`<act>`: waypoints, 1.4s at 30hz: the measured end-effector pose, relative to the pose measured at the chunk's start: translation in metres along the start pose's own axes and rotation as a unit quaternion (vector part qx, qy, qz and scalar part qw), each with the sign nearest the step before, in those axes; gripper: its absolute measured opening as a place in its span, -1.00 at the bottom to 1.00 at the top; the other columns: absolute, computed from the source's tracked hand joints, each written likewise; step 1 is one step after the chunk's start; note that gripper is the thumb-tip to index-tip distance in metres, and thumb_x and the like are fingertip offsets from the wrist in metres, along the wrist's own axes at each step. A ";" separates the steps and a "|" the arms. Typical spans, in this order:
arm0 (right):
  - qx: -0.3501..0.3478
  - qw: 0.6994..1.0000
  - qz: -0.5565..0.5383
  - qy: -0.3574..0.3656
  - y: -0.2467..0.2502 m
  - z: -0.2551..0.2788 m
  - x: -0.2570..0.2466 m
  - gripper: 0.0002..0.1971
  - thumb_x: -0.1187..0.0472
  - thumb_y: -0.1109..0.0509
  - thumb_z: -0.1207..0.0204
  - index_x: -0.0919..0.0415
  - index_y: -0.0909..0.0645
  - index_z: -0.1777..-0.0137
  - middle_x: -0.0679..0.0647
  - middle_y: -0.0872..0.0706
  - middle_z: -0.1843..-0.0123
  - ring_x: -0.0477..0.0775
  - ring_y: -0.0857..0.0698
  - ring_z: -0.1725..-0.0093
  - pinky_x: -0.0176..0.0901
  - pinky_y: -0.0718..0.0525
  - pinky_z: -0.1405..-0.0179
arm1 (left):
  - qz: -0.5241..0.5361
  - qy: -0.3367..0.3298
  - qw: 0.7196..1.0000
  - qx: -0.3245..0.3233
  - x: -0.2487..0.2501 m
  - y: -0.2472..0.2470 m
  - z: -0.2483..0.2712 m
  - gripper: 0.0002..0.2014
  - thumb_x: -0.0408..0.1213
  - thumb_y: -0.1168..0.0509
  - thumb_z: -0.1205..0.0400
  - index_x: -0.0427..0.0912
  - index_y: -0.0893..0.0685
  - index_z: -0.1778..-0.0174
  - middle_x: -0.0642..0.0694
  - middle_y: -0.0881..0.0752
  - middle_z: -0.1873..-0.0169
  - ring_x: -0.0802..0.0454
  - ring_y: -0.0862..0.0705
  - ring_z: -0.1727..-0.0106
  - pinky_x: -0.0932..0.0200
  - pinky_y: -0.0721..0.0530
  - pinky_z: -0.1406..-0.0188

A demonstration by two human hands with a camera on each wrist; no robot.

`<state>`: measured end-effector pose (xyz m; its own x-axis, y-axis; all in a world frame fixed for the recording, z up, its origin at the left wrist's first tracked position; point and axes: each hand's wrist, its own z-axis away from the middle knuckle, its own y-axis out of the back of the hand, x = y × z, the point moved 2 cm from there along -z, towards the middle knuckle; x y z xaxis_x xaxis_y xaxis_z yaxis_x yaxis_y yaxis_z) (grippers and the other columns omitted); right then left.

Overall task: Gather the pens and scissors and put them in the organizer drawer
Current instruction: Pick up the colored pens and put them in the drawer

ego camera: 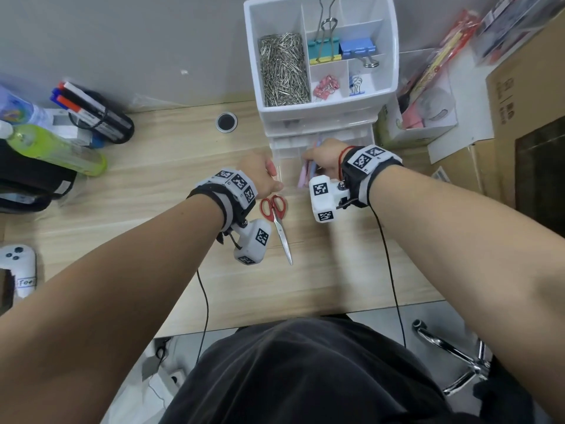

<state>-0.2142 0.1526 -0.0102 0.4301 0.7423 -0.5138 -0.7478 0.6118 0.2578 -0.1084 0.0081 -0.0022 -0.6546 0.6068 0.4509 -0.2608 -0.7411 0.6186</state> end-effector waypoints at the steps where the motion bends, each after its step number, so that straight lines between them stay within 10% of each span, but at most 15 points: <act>1: 0.009 1.000 -0.007 0.005 -0.005 -0.006 0.001 -0.73 0.15 -0.40 -0.56 0.42 -0.64 -0.01 0.37 -0.80 0.14 0.37 -0.81 0.02 0.35 -0.76 -0.13 | 0.006 -0.002 1.000 0.003 -0.001 -0.001 0.000 -0.71 -0.21 -0.58 -0.45 0.00 -0.53 0.26 -0.09 -0.75 0.28 -0.07 -0.76 0.17 0.07 -0.73 0.13; 12: 0.075 0.980 0.170 0.065 -0.001 0.000 -0.003 -0.55 -0.21 -0.58 -0.37 0.24 -0.75 0.17 0.05 -0.80 0.40 -0.08 -0.68 0.53 -0.19 -0.77 0.35 | 0.044 -0.008 0.999 -0.005 -0.003 -0.002 0.000 -0.70 -0.24 -0.60 -0.41 -0.02 -0.54 0.26 -0.16 -0.79 0.20 -0.16 -0.81 0.10 -0.14 -0.80 -0.02; 18: -0.057 0.988 0.135 0.046 -0.012 0.001 -0.004 -0.65 0.02 -0.49 -0.57 0.28 -0.68 0.32 0.07 -0.69 0.51 -0.02 -0.54 0.58 -0.36 -0.43 0.73 | 0.046 -0.007 0.999 -0.001 0.001 -0.001 0.001 -0.68 -0.35 -0.58 -0.40 -0.01 -0.52 0.29 -0.15 -0.75 0.22 -0.20 -0.80 0.07 -0.14 -0.80 -0.01; 23: 0.030 0.984 0.143 0.102 -0.015 -0.005 -0.011 -0.72 0.06 -0.52 -0.49 0.32 -0.77 0.20 0.13 -0.82 0.40 -0.05 -0.65 0.60 -0.29 -0.64 0.60 | 0.055 -0.004 0.998 -0.009 -0.002 -0.002 -0.002 -0.69 -0.45 -0.54 -0.35 -0.03 -0.54 0.31 -0.11 -0.69 0.30 -0.26 -0.81 0.08 -0.22 -0.81 0.04; 29: -0.043 0.984 0.162 0.062 -0.020 -0.003 -0.006 -0.71 0.11 -0.57 -0.45 0.40 -0.78 0.23 0.16 -0.79 0.43 0.01 -0.59 0.58 -0.25 -0.55 0.55 | 0.042 -0.011 0.999 -0.009 -0.001 -0.003 -0.003 -0.70 -0.41 -0.54 -0.40 -0.03 -0.52 0.31 -0.18 -0.74 0.24 -0.24 -0.81 0.06 -0.22 -0.80 0.01; 34: 0.045 0.988 0.095 0.113 -0.010 -0.004 -0.008 -0.73 0.05 -0.55 -0.51 0.31 -0.80 0.12 0.07 -0.83 0.36 -0.18 -0.75 0.53 -0.43 -0.58 0.63 | 0.041 -0.014 0.999 -0.010 -0.001 -0.001 -0.001 -0.67 -0.26 -0.60 -0.42 -0.04 -0.50 0.30 -0.24 -0.81 0.11 -0.21 -0.82 0.05 -0.19 -0.79 0.00; 38: 0.106 0.974 0.162 0.122 0.000 -0.003 -0.008 -0.68 -0.04 -0.55 -0.44 0.24 -0.71 0.29 0.08 -0.75 0.45 -0.02 -0.71 0.49 -0.21 -0.72 0.40 | 0.043 -0.014 0.999 -0.027 -0.002 0.000 -0.003 -0.67 -0.23 -0.61 -0.40 -0.05 -0.51 0.29 -0.25 -0.81 0.13 -0.22 -0.83 0.07 -0.21 -0.79 0.00; 42: 0.180 0.961 0.187 0.090 0.013 -0.005 0.003 -0.59 -0.06 -0.49 -0.49 0.16 -0.51 0.43 0.03 -0.57 0.49 0.02 -0.57 0.48 -0.22 -0.46 0.49 | 0.042 -0.012 0.998 -0.050 0.000 0.005 -0.001 -0.56 -0.06 -0.67 -0.33 -0.08 -0.50 0.24 -0.23 -0.83 0.11 -0.20 -0.82 0.04 -0.17 -0.77 -0.09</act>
<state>-0.2245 0.1613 -0.0123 0.0468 0.8893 -0.4549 -0.5951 0.3906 0.7023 -0.1099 0.0043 0.0001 -0.6608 0.5467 0.5142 -0.2751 -0.8139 0.5118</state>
